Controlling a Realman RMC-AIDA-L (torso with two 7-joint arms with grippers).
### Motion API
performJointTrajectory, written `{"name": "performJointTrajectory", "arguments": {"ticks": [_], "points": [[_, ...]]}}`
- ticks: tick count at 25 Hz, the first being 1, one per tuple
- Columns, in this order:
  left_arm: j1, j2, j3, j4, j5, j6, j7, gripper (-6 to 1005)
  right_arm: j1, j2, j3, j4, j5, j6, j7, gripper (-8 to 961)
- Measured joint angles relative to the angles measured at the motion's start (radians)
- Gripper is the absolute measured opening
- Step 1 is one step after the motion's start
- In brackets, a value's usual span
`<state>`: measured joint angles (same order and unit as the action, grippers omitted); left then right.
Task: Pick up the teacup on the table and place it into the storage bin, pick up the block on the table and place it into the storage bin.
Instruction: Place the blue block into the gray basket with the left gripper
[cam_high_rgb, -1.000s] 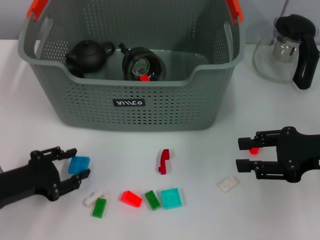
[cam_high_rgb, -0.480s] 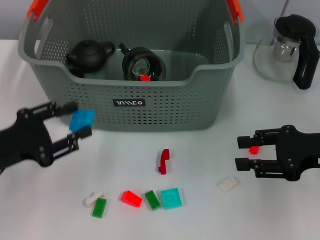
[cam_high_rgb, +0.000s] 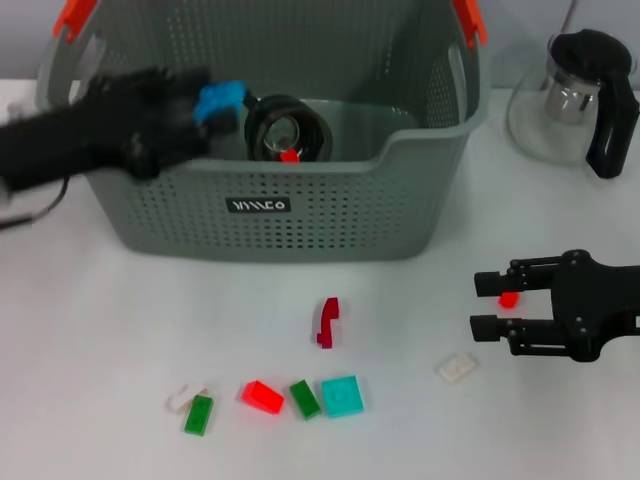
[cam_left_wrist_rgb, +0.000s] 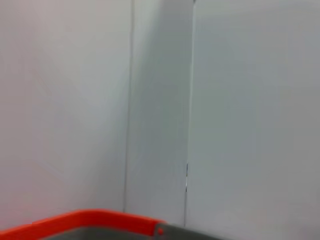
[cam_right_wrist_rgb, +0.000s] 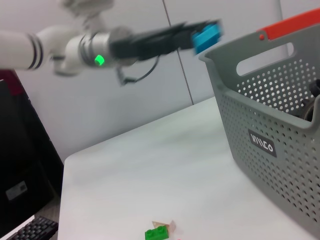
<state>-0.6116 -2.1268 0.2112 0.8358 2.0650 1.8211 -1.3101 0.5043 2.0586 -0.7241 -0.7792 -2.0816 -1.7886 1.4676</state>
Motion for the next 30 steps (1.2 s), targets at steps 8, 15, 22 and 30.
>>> {"name": "performJointTrajectory", "arguments": {"ticks": [8,15,22,30], "points": [[-0.063,-0.011,0.341,0.175,0.005,-0.282,-0.332,580,0.002,0.002,0.0,0.0,0.0,0.001,0.0,592],[-0.057,-0.006,0.601,0.185,0.02,-0.458,-0.429,584,0.006,0.003,0.0,0.0,0.0,0.007,0.0,592],[-0.068,-0.013,0.625,0.184,0.057,-0.52,-0.5,588,0.004,0.003,0.0,0.0,-0.001,0.008,0.0,592],[-0.061,-0.02,0.608,0.192,0.043,-0.541,-0.528,593,0.004,0.003,0.0,0.0,-0.005,0.008,-0.001,592]]}}
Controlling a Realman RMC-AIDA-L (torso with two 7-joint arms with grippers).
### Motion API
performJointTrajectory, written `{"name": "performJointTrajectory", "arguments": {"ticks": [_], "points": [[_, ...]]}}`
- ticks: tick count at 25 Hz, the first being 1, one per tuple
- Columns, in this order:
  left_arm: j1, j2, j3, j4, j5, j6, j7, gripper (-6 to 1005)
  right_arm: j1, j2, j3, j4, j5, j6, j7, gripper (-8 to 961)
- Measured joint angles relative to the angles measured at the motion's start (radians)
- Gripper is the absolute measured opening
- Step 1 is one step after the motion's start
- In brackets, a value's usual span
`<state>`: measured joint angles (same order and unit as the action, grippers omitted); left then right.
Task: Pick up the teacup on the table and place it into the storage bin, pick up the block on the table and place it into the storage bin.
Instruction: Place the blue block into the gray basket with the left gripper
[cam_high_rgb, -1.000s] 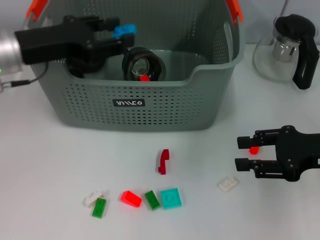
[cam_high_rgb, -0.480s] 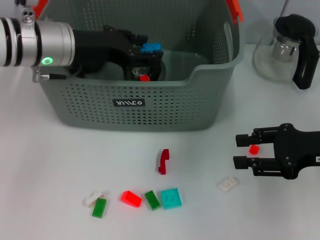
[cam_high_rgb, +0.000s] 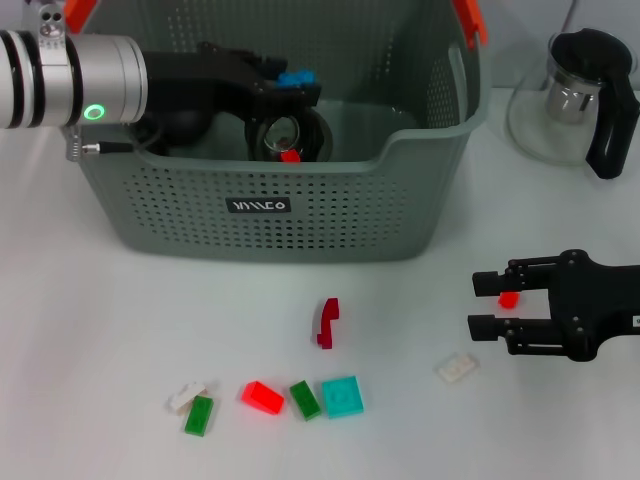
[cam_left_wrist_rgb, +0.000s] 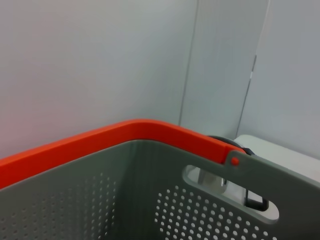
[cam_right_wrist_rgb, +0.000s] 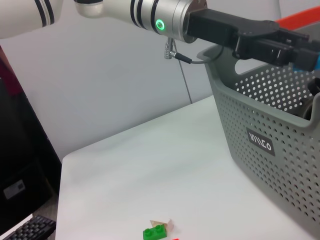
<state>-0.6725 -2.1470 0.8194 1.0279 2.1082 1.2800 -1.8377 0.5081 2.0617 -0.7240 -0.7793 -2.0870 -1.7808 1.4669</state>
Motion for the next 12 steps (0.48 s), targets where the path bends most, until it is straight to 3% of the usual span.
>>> {"name": "performJointTrajectory", "arguments": {"ticks": [12], "points": [[0.005,0.0,0.008,0.004,0.004,0.007,-0.032,600,-0.002,0.0,-0.001,0.0,-0.001,-0.006,0.001,592]]}}
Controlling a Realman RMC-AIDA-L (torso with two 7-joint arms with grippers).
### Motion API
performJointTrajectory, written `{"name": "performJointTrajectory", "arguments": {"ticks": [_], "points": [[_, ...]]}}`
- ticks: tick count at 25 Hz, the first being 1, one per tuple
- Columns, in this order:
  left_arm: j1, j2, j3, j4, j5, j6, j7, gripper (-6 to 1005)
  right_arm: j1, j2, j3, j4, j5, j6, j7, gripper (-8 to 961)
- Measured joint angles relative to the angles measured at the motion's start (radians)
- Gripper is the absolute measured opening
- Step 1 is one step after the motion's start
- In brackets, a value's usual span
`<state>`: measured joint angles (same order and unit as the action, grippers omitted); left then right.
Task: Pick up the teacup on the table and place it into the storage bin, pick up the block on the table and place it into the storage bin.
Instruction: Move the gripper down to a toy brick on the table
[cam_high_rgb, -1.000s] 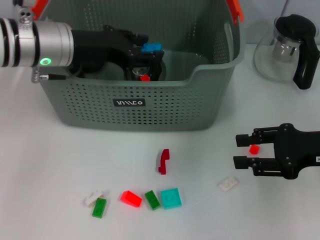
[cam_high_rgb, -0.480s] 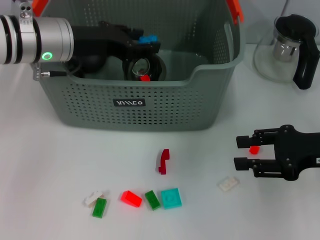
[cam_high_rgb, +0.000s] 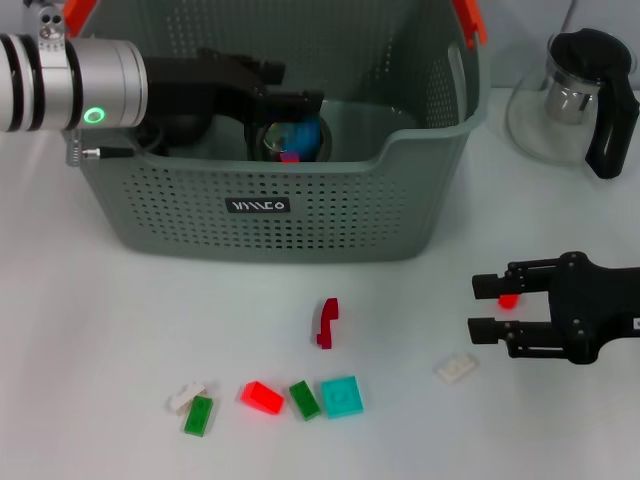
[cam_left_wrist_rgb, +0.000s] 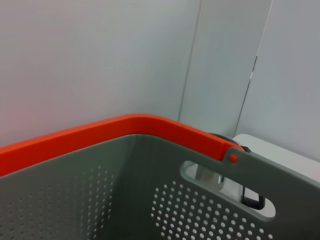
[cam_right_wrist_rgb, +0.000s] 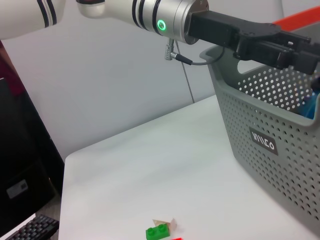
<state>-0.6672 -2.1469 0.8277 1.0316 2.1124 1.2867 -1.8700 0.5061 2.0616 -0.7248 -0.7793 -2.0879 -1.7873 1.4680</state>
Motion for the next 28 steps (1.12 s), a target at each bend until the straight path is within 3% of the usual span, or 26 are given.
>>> {"name": "performJointTrajectory", "arguments": {"ticks": [5,9,13,16,20,23,28], "points": [[0.007,0.0,-0.004,0.007,-0.011,-0.002,0.006,660,-0.001,0.0,-0.002,0.0,0.0,-0.001,0.0,592],[0.053,-0.001,-0.021,0.05,-0.102,0.045,0.019,686,-0.002,0.0,-0.002,0.0,0.0,-0.001,0.0,592],[0.14,-0.001,-0.128,0.044,-0.343,0.265,0.151,680,-0.001,0.0,-0.001,0.0,0.0,0.003,0.0,592],[0.182,0.0,-0.238,-0.032,-0.415,0.448,0.284,678,0.001,0.0,0.0,0.0,0.0,0.005,0.0,592],[0.257,-0.015,-0.307,-0.087,-0.32,0.585,0.47,676,0.004,0.002,0.0,0.001,0.0,0.006,0.0,592],[0.331,-0.031,-0.311,-0.11,-0.225,0.611,0.616,675,0.005,0.005,-0.001,0.001,0.0,0.007,0.0,592],[0.361,-0.031,-0.414,-0.259,-0.02,0.604,0.798,675,0.002,0.008,0.001,0.003,0.0,0.008,0.0,592]]}}
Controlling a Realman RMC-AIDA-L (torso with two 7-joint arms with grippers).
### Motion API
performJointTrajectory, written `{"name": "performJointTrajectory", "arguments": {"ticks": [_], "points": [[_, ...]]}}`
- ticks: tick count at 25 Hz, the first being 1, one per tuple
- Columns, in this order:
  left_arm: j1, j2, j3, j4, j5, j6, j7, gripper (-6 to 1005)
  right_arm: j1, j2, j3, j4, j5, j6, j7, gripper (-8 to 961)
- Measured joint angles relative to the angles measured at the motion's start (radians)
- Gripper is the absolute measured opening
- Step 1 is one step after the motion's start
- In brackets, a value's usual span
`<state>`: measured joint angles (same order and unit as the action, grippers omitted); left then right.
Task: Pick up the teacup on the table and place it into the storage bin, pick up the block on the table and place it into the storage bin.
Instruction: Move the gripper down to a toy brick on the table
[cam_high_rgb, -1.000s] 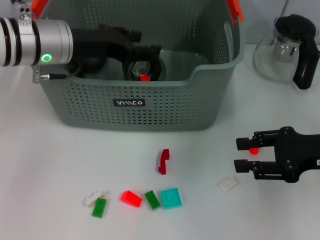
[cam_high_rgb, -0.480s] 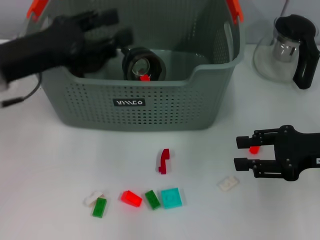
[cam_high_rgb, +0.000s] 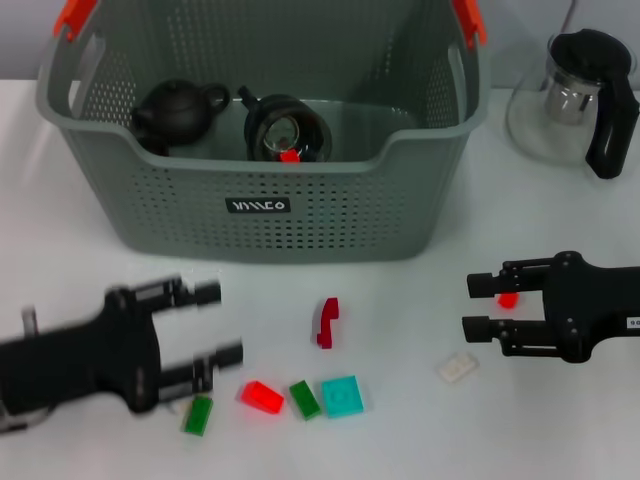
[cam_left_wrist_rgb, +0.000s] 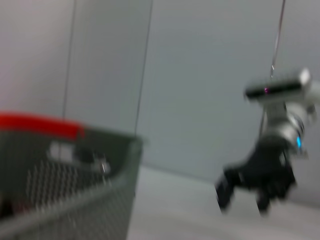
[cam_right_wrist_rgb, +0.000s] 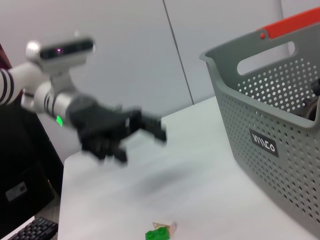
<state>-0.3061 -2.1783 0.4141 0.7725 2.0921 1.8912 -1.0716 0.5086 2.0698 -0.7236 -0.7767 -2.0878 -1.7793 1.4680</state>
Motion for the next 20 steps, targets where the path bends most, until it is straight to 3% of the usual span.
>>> {"name": "performJointTrajectory", "arguments": {"ticks": [5,20], "points": [[0.012,0.0,-0.037,-0.087,0.152,-0.086,0.213,674,0.002,0.001,0.0,0.007,0.0,0.0,0.0,592],[0.044,0.006,-0.173,-0.112,0.234,-0.231,0.324,673,0.002,0.001,0.0,0.008,0.0,0.0,0.0,592]]}}
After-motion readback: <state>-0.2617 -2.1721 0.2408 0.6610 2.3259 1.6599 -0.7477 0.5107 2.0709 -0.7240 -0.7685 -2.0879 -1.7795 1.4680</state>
